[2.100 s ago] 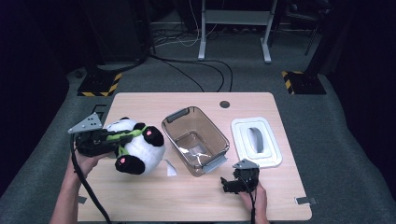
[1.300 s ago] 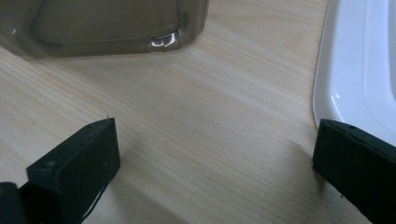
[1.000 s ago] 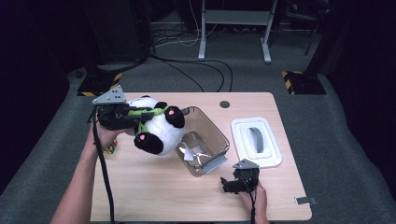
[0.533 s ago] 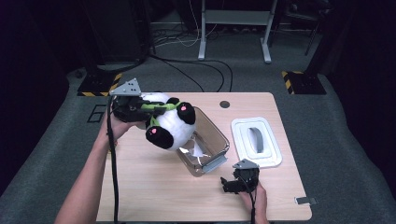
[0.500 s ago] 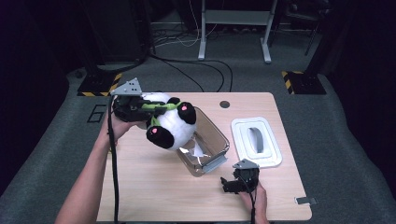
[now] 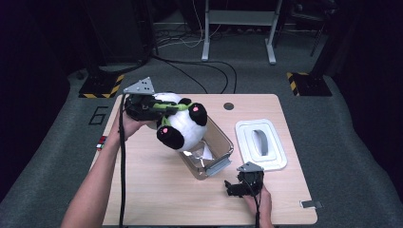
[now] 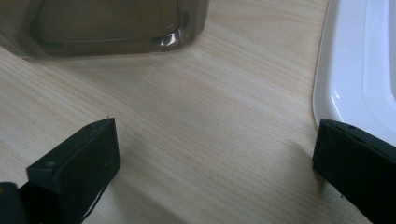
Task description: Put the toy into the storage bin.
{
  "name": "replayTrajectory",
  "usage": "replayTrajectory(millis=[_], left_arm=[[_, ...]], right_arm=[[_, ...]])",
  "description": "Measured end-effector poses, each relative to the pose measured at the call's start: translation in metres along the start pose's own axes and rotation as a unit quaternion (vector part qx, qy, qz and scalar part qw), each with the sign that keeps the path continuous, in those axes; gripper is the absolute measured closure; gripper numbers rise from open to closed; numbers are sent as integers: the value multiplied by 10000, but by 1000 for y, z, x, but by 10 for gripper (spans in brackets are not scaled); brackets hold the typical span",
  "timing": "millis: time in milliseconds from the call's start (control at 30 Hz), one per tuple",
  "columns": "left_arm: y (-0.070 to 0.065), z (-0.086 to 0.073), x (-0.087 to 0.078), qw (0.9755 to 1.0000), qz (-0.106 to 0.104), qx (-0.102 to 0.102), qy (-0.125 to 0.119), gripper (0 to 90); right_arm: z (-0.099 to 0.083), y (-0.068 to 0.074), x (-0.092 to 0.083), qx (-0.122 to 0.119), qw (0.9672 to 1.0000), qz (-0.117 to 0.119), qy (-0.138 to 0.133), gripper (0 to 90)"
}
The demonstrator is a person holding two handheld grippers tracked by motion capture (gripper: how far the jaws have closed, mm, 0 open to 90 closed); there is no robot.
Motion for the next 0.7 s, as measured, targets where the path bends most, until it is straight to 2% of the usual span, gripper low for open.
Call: replayTrajectory(millis=[433,700], left_arm=[[-7,9,18,9998,-153,156,44,754],[-11,11,30,9994,-273,184,78,753]], right_arm=[[0,0,0,-25,10000,30,14,1],[0,0,0,-14,10000,18,-5,2]])
Point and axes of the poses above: each handheld gripper's, and its own axes: x roughly forward along the jaws, z roughly out of its top, y roughly to its left, the point moved 7 cm from there along x, roughly forward along the jaws, and after that the axes turned 3 degrees about y, right-handed, at the moved point
